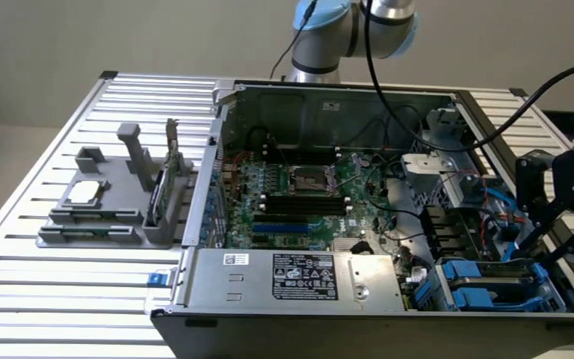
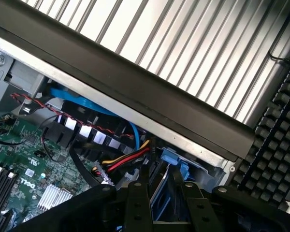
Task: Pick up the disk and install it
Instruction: 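Insert the first disk wire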
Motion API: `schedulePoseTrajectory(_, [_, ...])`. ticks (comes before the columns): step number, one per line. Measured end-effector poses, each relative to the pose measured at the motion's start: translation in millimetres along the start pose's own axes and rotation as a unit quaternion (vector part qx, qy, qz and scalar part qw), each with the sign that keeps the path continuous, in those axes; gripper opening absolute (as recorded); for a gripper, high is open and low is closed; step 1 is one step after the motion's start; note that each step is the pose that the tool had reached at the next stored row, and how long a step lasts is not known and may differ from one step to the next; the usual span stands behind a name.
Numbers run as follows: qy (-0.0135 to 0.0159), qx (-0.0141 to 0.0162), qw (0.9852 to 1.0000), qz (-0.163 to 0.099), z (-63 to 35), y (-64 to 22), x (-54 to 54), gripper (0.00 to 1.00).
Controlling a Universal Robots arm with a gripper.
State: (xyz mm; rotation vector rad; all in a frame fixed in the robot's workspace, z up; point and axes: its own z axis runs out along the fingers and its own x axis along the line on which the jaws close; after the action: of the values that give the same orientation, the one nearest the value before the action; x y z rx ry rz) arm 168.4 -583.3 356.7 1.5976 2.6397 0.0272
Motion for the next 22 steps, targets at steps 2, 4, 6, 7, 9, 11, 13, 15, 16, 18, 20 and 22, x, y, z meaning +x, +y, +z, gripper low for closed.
schedulePoseTrajectory(2, [0.0008, -0.0004, 1.0000, 0.000, 0.2, -0.2, 0.2, 0.31])
schedulePoseTrajectory(4, [0.0021, -0.0011, 1.0000, 0.000, 0.3, -0.2, 0.2, 0.31])
schedulePoseTrajectory(6, [0.0054, -0.0028, 1.0000, 0.000, 0.7, -0.5, -0.2, 0.31])
schedulePoseTrajectory(7, [0.0090, -0.0045, 0.9999, 0.001, 0.8, -1.0, -1.1, 0.31])
schedulePoseTrajectory(9, [0.0166, -0.0082, 0.9998, 0.001, 0.9, -1.9, -2.9, 0.31])
schedulePoseTrajectory(11, [0.0212, -0.0103, 0.9997, 0.001, 1.1, -4.1, -7.0, 0.31])
schedulePoseTrajectory(13, [0.0233, -0.0114, 0.9997, 0.001, 1.2, -6.4, -11.4, 0.31])
schedulePoseTrajectory(15, [0.0256, -0.0126, 0.9996, 0.002, 2.0, -7.2, -13.0, 0.31])
schedulePoseTrajectory(16, [0.0283, -0.0141, 0.9995, 0.002, 2.9, -7.3, -13.0, 0.31])
schedulePoseTrajectory(18, [0.0337, -0.0168, 0.9993, 0.002, 4.7, -7.4, -12.9, 0.31])
schedulePoseTrajectory(20, [0.0380, -0.0191, 0.9991, 0.002, 6.4, -7.5, -12.9, 0.31])
schedulePoseTrajectory(22, [0.0404, -0.0204, 0.9990, 0.003, 7.3, -7.5, -12.8, 0.31])
